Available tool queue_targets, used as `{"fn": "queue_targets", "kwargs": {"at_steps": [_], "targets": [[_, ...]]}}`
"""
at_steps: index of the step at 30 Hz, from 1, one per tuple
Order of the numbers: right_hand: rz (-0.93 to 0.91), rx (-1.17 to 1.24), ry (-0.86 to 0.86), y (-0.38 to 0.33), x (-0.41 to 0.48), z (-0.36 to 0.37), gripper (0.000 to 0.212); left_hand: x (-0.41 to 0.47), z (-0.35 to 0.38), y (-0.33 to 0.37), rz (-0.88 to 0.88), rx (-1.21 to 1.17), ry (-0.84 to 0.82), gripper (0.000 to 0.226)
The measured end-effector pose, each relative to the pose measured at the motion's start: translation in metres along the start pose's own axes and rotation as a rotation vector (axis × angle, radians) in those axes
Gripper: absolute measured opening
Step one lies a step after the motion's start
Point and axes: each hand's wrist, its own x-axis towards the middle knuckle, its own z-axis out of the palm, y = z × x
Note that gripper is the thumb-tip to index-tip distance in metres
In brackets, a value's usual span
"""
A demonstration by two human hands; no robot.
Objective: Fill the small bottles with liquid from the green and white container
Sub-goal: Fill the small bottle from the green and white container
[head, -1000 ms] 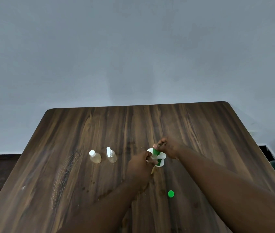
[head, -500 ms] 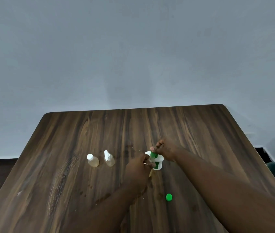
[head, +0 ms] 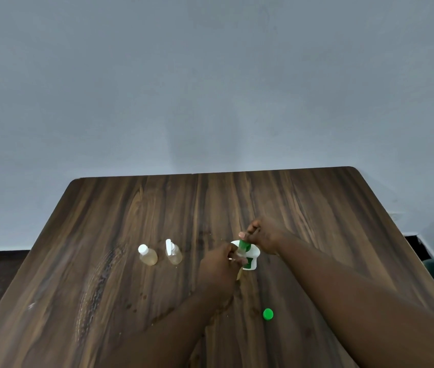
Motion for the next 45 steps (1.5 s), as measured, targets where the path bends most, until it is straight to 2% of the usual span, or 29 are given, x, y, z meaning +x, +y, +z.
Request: {"fn": "queue_targets", "kwargs": {"at_steps": [4, 8, 12, 16, 19, 21, 25, 28, 31, 35, 45], "targets": [[0.01, 0.014, -0.011, 0.002, -0.004, 0.005, 0.032, -0.004, 0.002, 0.0, -0.011, 0.002, -0.025, 0.003], [0.013, 0.025, -0.016, -0.001, -0.004, -0.004, 0.037, -0.003, -0.001, 0.004, 0.019, -0.031, -0.01, 0.012], [0.015, 0.069, -0.015, 0.0, -0.004, 0.001, 0.035, -0.001, 0.001, 0.0, 0.005, -0.008, -0.009, 0.003], [0.003, 0.018, -0.017, 0.002, -0.002, 0.002, 0.03, -0.004, 0.002, 0.002, -0.017, -0.007, -0.004, 0.007], [0.003, 0.01, -0.019, -0.001, -0.001, -0.004, 0.034, -0.001, 0.001, 0.003, -0.013, -0.028, 0.001, 0.003], [-0.001, 0.031, -0.019, 0.0, -0.002, -0.002, 0.036, 0.001, 0.001, 0.0, -0.013, -0.019, 0.004, 0.009], [0.027, 0.116, 0.009, 0.007, -0.005, 0.006, 0.046, -0.002, 0.003, -0.001, -0.021, 0.012, -0.013, 0.008], [0.013, 0.086, -0.005, 0.006, -0.002, 0.003, 0.041, -0.003, 0.002, 0.002, -0.014, -0.028, -0.014, 0.002], [-0.003, 0.073, 0.0, 0.004, 0.0, 0.0, 0.032, -0.001, 0.0, 0.003, -0.009, -0.042, -0.012, 0.007], [0.013, 0.086, -0.005, 0.009, -0.001, 0.006, 0.043, -0.002, 0.002, 0.0, -0.008, 0.0, -0.018, 0.007], [0.027, 0.057, 0.006, 0.009, -0.001, 0.006, 0.051, -0.005, 0.002, 0.001, 0.017, -0.015, -0.001, 0.012]]}}
